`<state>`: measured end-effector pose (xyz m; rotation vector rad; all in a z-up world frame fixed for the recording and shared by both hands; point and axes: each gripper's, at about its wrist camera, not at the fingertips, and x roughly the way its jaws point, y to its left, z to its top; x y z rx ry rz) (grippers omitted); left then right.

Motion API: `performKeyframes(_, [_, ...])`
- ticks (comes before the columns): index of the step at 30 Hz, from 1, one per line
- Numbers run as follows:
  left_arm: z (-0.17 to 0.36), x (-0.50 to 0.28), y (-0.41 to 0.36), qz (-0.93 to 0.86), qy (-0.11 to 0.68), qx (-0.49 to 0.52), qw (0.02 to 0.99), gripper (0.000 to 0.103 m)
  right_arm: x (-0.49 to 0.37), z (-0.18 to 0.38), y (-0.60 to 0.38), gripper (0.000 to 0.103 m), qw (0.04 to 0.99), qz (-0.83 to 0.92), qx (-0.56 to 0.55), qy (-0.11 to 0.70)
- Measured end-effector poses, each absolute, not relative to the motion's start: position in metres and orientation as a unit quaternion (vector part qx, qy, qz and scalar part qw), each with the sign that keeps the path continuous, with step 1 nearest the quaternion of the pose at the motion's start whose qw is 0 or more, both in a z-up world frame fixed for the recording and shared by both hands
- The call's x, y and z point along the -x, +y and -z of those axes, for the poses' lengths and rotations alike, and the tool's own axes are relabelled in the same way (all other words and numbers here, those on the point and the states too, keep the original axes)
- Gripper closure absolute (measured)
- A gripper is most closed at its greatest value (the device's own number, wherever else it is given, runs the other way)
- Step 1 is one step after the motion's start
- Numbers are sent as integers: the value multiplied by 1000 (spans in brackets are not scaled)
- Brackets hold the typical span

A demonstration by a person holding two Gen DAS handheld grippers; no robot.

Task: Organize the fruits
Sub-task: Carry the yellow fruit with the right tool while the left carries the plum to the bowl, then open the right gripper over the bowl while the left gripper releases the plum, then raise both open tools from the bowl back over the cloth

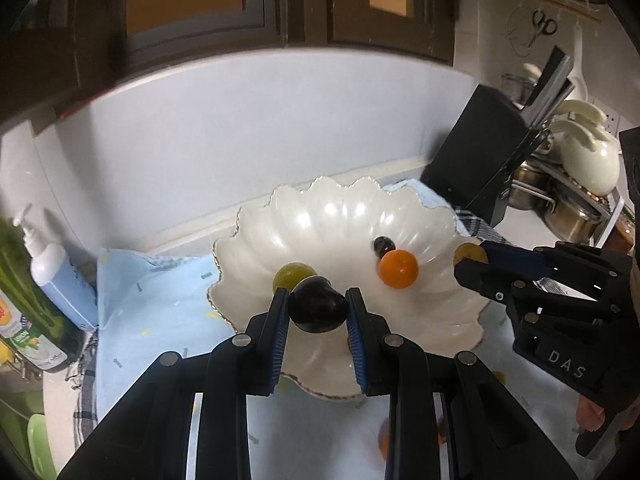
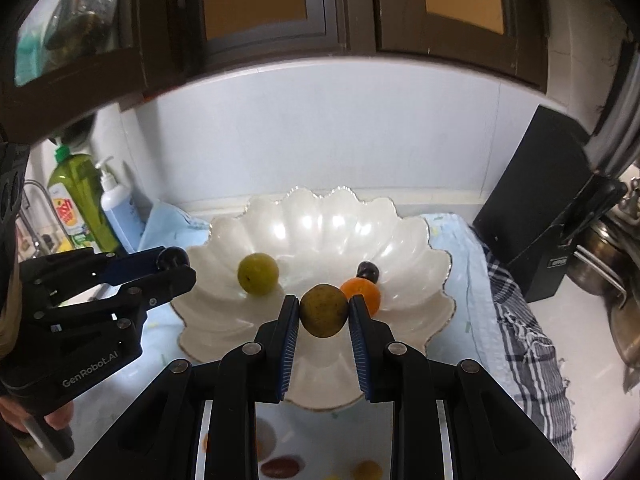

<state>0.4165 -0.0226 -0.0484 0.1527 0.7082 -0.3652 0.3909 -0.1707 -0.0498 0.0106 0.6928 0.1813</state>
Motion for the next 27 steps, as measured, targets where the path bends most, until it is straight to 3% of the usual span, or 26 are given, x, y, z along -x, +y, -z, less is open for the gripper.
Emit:
performKeyframes(23, [98,-467,-37,153,424,-80,889,73,-448,101,-171,76,896,-80,-7,437])
performKeyframes(25, [98,-468,-37,153,424,-83,889,62,-449,101,-171,75,895,-80,-7,438])
performKeyframes(27, [96,-467,-37,150,419,-84,892,57,-449,100,-173,72,895,-80,-10,438])
